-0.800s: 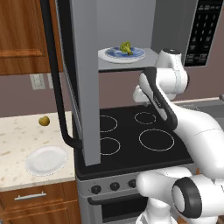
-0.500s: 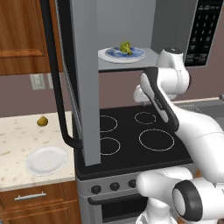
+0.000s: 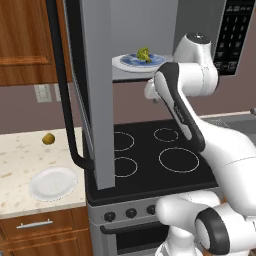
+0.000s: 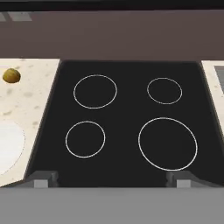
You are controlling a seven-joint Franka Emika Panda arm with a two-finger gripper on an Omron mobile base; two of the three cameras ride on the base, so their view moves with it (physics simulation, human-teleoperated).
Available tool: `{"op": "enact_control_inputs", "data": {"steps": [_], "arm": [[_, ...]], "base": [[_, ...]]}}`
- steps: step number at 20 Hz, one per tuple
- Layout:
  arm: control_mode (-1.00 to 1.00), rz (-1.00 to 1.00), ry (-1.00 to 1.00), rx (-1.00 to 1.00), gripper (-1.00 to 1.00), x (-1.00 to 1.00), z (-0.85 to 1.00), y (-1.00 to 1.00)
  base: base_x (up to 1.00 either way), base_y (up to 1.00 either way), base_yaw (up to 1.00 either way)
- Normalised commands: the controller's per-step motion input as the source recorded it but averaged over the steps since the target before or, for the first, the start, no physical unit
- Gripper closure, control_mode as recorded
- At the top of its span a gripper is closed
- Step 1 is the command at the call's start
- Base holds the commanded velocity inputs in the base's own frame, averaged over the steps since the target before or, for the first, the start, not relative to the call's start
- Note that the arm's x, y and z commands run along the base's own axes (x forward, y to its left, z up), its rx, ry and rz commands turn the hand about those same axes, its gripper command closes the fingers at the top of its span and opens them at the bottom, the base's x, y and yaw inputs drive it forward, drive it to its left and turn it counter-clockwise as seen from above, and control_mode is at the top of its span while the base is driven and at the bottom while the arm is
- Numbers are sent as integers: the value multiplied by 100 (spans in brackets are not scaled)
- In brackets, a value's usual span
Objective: Pick the broccoli from the microwave and place it on plate located on the counter.
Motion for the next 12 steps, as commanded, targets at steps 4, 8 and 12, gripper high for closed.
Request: {"op": "enact_control_inputs", "data": {"steps": [4,8,12], "arm": [[-100,0,-15,0,-100,-1,100,1],[-100,0,-11,0,-100,0,86,0],[-100,0,-16,0,-100,14,20,0]], "base": [[0,0,0],[0,0,0],[0,0,0]]}}
